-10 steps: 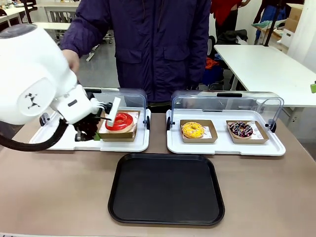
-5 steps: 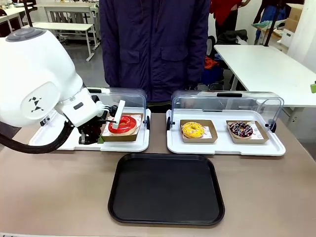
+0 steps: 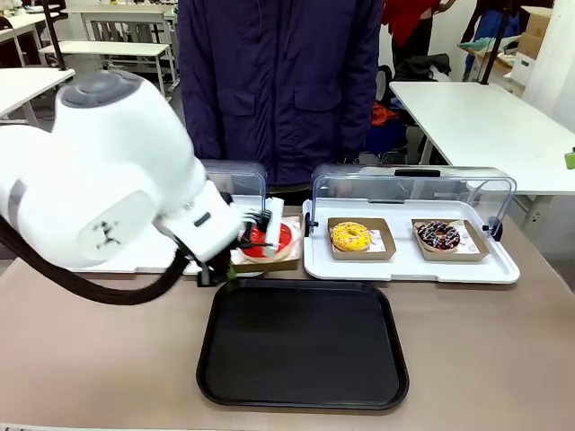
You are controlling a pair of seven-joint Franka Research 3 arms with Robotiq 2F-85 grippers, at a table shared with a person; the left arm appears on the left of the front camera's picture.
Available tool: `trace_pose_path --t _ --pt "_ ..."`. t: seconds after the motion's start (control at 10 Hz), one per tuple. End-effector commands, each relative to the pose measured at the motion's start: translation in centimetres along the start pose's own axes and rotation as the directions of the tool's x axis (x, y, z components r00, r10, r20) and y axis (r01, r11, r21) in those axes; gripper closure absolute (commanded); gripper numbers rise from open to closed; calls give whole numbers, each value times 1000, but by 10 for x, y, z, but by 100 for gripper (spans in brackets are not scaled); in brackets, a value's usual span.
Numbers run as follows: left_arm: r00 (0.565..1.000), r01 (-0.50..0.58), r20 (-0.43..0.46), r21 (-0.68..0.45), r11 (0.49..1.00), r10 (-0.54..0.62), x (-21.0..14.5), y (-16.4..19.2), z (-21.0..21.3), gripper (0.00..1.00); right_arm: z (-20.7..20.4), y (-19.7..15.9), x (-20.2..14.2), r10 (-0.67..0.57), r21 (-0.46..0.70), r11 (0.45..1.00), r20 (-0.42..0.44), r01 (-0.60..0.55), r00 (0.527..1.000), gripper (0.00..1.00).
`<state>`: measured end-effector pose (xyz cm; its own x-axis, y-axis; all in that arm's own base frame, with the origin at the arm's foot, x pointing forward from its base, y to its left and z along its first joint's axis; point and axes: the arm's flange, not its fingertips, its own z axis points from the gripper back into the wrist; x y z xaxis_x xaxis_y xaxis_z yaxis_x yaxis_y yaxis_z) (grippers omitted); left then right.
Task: Move the first donut from the left to the tray.
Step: Pick up the Paper togo box containing the Donut indicated by the person and place it on the Handle tray.
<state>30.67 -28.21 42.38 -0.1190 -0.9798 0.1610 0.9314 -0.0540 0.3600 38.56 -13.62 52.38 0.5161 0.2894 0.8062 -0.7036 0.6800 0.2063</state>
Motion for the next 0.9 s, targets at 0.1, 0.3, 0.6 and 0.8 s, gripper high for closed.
trace_pose_path --t 0.1,0.3,0.6,0.8 --pt "998 -29 -47 5 1000 29 40 -32 -18 98 -1 -2 2 20 11 1000 33 -20 999 0" --pt "998 -21 -60 -8 1000 21 57 -52 -29 98 -1 -2 2 20 11 1000 33 -20 999 0" --pt "996 4 -84 -40 999 -8 63 -74 -49 98 -1 -2 2 20 11 1000 33 -20 999 0" --pt "995 4 -100 -73 997 -11 64 -76 -69 98 -1 -2 2 20 11 1000 33 -20 999 0"
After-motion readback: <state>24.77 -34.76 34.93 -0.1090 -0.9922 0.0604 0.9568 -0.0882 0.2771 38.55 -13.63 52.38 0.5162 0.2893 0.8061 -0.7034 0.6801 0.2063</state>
